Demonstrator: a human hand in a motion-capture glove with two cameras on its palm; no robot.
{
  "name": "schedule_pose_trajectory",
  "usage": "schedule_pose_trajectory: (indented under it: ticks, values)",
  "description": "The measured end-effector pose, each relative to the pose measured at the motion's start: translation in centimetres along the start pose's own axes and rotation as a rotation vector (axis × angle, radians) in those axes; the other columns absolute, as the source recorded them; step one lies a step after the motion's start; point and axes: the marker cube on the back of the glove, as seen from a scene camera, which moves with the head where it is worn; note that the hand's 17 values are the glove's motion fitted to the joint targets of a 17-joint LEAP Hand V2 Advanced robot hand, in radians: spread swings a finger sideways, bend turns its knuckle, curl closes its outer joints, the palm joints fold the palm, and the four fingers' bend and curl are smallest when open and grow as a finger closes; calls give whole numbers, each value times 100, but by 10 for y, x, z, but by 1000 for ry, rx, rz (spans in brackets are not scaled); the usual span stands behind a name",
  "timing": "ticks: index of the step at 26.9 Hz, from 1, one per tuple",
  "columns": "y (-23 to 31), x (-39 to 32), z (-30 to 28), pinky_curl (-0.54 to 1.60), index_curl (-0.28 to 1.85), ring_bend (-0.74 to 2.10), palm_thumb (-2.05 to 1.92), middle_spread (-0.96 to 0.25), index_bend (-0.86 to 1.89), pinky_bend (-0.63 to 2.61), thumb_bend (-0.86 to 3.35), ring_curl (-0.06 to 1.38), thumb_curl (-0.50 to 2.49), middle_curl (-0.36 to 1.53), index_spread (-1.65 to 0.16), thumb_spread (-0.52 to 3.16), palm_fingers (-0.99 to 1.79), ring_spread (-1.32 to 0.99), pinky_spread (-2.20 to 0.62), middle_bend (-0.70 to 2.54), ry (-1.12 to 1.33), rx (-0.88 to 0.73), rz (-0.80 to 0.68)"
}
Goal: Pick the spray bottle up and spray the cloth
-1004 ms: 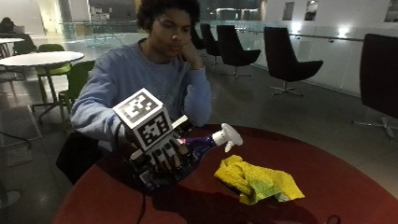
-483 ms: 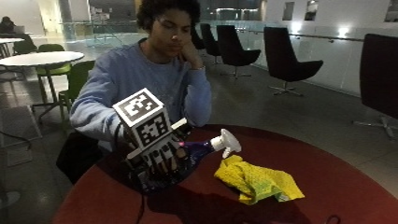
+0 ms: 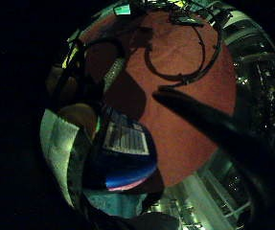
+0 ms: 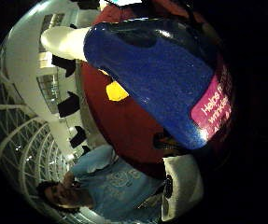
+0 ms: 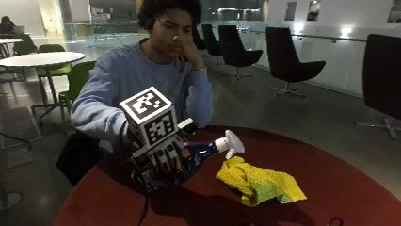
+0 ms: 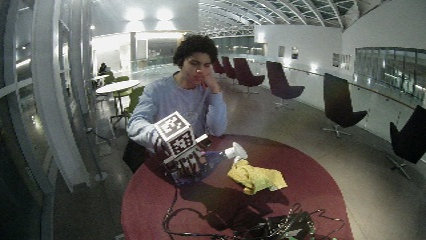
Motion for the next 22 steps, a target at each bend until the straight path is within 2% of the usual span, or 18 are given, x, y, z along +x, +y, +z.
schedule_pose_trajectory:
  ticks: [22]
  values:
    - [-4,-7,-2,37,18,56,96,-4,7,40,-3,39,68,44,-26,73,100,-5,1,23,21,-7,5]
